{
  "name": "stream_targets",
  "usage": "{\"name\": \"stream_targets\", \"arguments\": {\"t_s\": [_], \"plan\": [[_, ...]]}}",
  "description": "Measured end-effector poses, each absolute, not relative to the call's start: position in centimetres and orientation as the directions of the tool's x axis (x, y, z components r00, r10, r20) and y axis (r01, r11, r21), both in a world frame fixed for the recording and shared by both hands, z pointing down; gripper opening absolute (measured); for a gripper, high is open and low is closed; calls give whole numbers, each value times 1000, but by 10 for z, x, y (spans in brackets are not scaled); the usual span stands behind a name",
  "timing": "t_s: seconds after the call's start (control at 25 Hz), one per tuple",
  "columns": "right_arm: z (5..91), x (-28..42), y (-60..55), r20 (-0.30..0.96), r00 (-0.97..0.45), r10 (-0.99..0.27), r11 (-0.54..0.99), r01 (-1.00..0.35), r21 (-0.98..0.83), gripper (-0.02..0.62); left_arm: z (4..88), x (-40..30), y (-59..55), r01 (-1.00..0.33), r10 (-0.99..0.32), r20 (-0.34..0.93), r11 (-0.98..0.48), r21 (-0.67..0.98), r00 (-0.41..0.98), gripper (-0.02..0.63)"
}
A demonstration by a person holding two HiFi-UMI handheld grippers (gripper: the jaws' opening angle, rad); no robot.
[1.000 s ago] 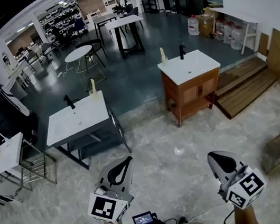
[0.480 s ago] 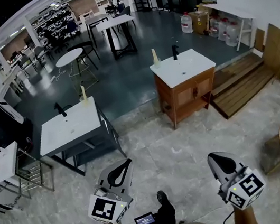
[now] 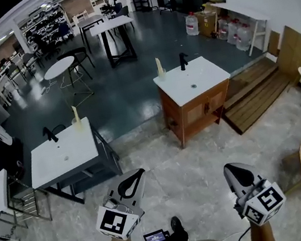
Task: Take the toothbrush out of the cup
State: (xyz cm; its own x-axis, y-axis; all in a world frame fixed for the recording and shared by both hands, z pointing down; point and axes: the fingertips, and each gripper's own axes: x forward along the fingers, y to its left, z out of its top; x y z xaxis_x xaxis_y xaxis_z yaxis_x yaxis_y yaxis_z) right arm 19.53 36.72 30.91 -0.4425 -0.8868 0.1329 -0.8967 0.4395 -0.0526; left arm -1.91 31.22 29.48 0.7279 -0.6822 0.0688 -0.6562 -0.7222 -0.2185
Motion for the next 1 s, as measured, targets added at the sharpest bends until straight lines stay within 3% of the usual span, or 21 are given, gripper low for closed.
{"name": "stream_targets", "arguments": {"t_s": [0.52, 1.0], "plan": [[299, 188, 206, 129, -433, -892, 431, -901, -42, 3, 277, -5, 162, -614, -632, 20, -759, -218, 775, 6], [319, 256, 59, 131, -506, -852, 503, -862, -61, 3, 304, 51, 30, -682, -706, 75, -702, -208, 704, 6]]}}
